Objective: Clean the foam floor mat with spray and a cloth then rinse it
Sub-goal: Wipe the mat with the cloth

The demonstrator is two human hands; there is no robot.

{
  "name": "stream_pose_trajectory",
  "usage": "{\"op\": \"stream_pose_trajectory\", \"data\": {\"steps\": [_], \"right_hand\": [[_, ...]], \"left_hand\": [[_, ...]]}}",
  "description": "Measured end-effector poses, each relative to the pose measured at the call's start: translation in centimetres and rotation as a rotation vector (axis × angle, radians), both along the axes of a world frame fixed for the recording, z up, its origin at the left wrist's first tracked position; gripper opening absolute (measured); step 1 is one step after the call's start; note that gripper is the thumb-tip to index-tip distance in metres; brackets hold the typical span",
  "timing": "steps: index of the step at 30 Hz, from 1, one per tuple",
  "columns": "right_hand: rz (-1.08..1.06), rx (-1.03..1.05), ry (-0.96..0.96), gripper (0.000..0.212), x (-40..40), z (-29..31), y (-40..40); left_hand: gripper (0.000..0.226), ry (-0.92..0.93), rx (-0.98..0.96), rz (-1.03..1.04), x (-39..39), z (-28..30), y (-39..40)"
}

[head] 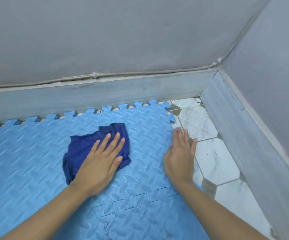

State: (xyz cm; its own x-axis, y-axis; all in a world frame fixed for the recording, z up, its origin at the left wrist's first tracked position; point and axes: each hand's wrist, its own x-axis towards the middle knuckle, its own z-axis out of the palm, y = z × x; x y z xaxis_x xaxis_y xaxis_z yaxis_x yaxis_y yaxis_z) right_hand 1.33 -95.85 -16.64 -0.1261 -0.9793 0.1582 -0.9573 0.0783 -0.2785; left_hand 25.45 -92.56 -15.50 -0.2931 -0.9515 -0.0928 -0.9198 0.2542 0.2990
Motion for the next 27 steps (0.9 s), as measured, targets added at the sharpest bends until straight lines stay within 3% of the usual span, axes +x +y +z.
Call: {"op": "stream_pose_trajectory", "data": {"steps": [4,8,12,16,24,27], "right_hand": [[0.008,-0.019,0.024,0.072,0.2,-0.4,-0.4],[0.007,-0.01,0.031,0.073,-0.1,-0.6,-0.4],[0.022,-0.005,0.031,0.071,0.0,-0.3,-0.5],[0.027,0.016,0.001,0.064,0.0,0.0,-0.6],[0.054,0.055,-0.023,0.061,0.1,0.4,-0.3],[0.052,0.045,-0.054,0.059,-0.1,0.7,-0.3]], "left_hand": [[0.064,-0.005,-0.059,-0.201,-5.8,-0.2,-4.6],[0.055,-0.069,-0.041,-0.046,-10.0,-0.1,-12.3],[0.054,-0.082,0.004,0.001,-11.2,-0.1,-13.6],[0.055,-0.057,0.028,-0.086,-8.1,0.4,-8.0],[0.056,-0.105,0.044,-0.282,-0.9,1.0,14.8],[0.056,-0.129,0.073,-0.36,0.7,0.9,18.7]]}}
